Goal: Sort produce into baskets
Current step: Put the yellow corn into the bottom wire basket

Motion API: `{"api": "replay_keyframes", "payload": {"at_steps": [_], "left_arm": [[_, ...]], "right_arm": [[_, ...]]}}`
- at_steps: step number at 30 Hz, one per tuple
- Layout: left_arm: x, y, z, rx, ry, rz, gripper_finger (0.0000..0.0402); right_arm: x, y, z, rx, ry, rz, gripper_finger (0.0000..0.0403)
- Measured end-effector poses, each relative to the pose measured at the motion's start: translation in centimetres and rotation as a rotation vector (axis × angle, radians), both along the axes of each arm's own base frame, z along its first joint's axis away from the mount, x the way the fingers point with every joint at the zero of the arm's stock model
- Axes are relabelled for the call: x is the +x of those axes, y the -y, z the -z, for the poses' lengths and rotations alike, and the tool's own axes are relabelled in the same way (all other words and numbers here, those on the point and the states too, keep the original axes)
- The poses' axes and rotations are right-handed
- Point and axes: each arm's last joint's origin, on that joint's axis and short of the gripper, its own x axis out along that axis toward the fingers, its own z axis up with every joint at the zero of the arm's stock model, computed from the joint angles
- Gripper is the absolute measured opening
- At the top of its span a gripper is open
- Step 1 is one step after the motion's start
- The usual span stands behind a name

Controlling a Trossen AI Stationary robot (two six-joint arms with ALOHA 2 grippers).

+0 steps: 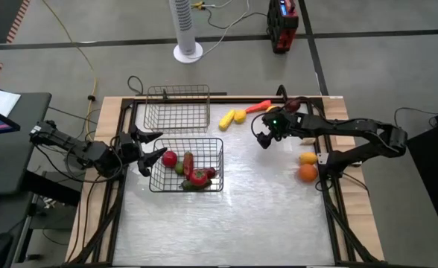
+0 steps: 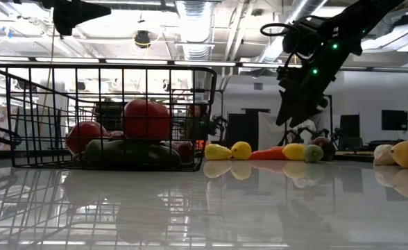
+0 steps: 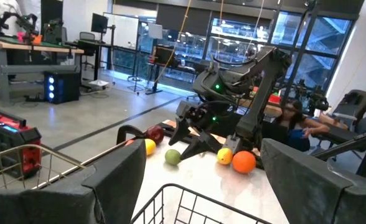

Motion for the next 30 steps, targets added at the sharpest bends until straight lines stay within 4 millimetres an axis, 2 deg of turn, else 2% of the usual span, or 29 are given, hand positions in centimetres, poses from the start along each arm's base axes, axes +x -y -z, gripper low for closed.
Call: {"api": "replay_keyframes", "payload": {"at_steps": [4,10,15,30], "left_arm": [[0.0,0.0,0.0,0.000,0.000,0.000,0.0304],[0.0,0.0,0.0,0.000,0.001,0.000,0.0304],[0.0,0.0,0.0,-0.005,0.003,0.001,0.0304],[0.0,0.0,0.0,-0.008,0.004,0.005,0.0304]], "right_arm": [[0.2,-0.4,0.0,0.007,0.003,-0.008,0.0393],[0.9,-2.4,0.7,0.014,-0.012,-0.049,0.0393],[1.3,-3.3,0.5,-0.026,0.002,-0.056,0.0393],[1.5,-3.3,0.4,-0.031,0.019,-0.060,0.0393]]}}
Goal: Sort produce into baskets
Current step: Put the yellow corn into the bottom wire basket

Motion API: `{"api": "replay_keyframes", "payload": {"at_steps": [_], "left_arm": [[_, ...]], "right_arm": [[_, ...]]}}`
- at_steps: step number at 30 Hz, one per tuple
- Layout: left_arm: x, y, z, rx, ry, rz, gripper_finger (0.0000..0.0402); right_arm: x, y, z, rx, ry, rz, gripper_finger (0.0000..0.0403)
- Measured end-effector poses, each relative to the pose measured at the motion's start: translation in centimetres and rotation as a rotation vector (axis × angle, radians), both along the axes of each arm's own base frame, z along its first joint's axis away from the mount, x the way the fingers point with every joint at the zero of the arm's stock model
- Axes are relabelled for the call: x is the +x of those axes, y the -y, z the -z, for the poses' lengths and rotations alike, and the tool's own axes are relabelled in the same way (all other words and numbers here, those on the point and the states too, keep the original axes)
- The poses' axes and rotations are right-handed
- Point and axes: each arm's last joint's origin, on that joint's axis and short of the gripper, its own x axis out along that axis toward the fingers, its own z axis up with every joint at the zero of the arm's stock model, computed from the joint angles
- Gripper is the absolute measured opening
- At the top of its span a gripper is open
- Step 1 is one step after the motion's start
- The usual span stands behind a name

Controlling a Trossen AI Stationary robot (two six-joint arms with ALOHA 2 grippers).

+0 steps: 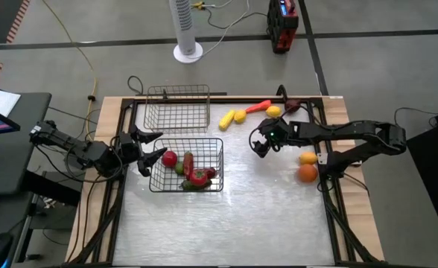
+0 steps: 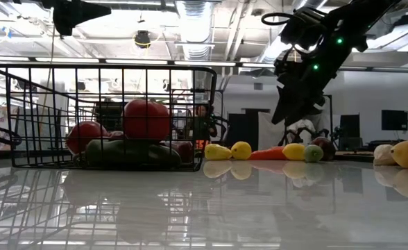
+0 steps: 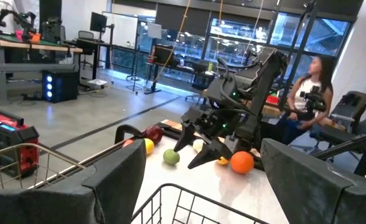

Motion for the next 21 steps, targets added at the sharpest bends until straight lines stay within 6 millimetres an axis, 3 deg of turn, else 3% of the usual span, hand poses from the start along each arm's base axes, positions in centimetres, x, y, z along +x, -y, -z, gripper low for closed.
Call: {"api": "replay_keyframes", "payload": {"at_steps": [21], "left_arm": [[0.00,0.01,0.00,0.005,-0.002,0.000,0.0304]], "right_arm": [[0.44,0.21,-0.31,-0.003,0.052,-0.046,0.0393]]}}
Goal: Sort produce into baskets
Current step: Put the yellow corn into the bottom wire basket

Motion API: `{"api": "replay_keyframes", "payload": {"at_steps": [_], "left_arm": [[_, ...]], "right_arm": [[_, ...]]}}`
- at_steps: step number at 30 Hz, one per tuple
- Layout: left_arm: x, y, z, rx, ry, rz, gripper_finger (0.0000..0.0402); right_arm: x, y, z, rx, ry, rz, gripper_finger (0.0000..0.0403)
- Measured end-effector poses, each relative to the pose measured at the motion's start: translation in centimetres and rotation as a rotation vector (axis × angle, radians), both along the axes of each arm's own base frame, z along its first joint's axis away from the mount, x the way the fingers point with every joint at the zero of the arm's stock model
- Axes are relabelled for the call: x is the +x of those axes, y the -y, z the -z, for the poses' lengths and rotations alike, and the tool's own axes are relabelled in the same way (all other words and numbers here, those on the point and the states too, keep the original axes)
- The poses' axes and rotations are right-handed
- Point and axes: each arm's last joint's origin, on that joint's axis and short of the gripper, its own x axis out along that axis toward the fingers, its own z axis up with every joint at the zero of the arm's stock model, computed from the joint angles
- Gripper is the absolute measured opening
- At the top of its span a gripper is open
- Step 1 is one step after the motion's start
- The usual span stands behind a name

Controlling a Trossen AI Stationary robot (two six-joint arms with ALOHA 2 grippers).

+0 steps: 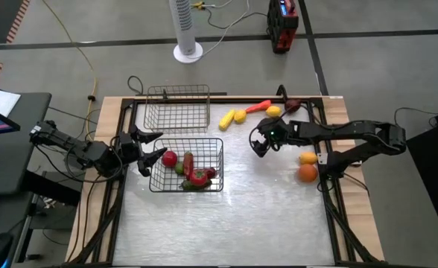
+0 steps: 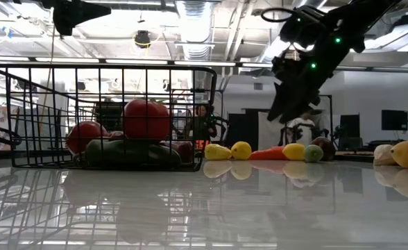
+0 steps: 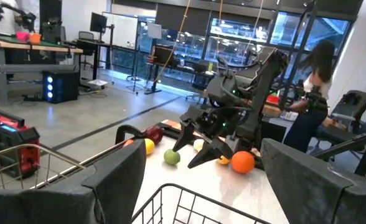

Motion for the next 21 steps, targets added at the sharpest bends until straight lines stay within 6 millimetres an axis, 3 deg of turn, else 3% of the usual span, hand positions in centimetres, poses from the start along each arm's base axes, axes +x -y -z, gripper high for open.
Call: {"api": "replay_keyframes", "payload": {"at_steps": [7,13,21], "left_arm": [[0.0,0.0,0.0,-0.001,0.000,-0.007,0.0304],[-0.1,-0.2,0.0,0.018,-0.013,-0.069,0.0304],[-0.3,-0.4,-0.2,0.055,-0.024,-0.170,0.0304]], "right_arm": [[0.8,1.1,-1.2,-0.057,0.138,-0.101,0.0393],[1.0,2.0,-0.9,-0.096,0.137,-0.129,0.0393],[3.8,6.8,0.7,-0.149,0.038,-0.089,0.0393]]}}
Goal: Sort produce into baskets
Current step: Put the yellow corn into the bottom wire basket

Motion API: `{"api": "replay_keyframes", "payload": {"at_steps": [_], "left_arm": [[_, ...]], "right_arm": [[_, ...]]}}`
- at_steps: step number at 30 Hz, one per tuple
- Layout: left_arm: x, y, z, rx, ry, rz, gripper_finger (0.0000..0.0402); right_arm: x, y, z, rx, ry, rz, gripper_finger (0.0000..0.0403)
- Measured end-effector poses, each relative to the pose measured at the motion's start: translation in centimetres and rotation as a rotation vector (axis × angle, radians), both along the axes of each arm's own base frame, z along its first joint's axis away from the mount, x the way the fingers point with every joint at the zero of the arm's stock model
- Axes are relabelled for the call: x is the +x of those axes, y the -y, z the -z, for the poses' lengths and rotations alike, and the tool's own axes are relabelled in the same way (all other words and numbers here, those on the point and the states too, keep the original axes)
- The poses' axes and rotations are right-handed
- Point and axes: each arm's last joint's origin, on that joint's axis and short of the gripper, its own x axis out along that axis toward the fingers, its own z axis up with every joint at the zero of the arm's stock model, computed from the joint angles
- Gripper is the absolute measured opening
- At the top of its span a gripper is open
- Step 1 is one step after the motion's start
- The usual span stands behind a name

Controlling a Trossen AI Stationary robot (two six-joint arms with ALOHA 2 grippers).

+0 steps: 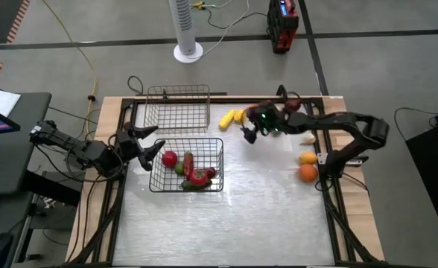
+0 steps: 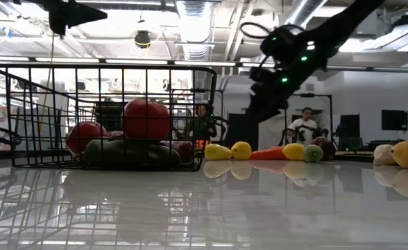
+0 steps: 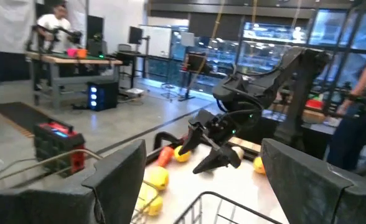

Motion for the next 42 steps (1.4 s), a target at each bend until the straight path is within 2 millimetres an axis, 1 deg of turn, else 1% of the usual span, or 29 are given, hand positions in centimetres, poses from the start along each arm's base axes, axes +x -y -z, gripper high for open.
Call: {"api": "replay_keyframes", "payload": {"at_steps": [4,6,8,12,16,19,23,28,32,34,36,42], "left_arm": [[0.0,0.0,-0.1,0.013,0.002,-0.011,0.0304],[0.0,0.0,-0.2,0.022,-0.002,-0.012,0.0304],[0.0,0.0,-0.2,0.037,-0.009,-0.014,0.0304],[0.0,0.0,-0.2,0.072,-0.034,-0.017,0.0304],[0.0,0.0,0.0,0.102,-0.062,-0.004,0.0304],[0.0,0.0,0.0,0.112,-0.071,-0.002,0.0304],[0.0,0.0,0.2,0.118,-0.090,-0.001,0.0304],[0.0,0.0,0.2,0.117,-0.090,-0.001,0.0304],[0.1,0.0,0.4,0.111,-0.097,0.000,0.0304],[0.1,0.0,0.5,0.107,-0.104,0.001,0.0304],[0.1,0.0,0.5,0.104,-0.108,0.001,0.0304],[0.1,0.0,0.6,0.080,-0.094,0.001,0.0304]], "right_arm": [[1.3,2.7,0.2,-0.013,-0.025,0.029,0.0393],[2.0,3.6,0.3,0.003,-0.030,-0.005,0.0393],[3.0,4.0,0.4,-0.008,-0.064,-0.112,0.0393],[5.0,4.2,1.0,-0.035,-0.198,-0.333,0.0393],[6.3,5.5,0.7,-0.006,-0.161,-0.509,0.0388],[7.0,6.4,0.9,-0.021,-0.194,-0.554,0.0378],[8.0,7.1,1.9,-0.013,-0.255,-0.609,0.0368],[9.0,8.3,3.4,-0.009,-0.317,-0.611,0.0364],[9.2,8.5,4.4,-0.012,-0.396,-0.621,0.0361],[9.2,8.4,4.8,-0.022,-0.427,-0.626,0.0352],[9.3,8.4,4.8,-0.028,-0.433,-0.627,0.0335],[9.4,8.2,4.6,-0.030,-0.429,-0.612,0.0264]]}}
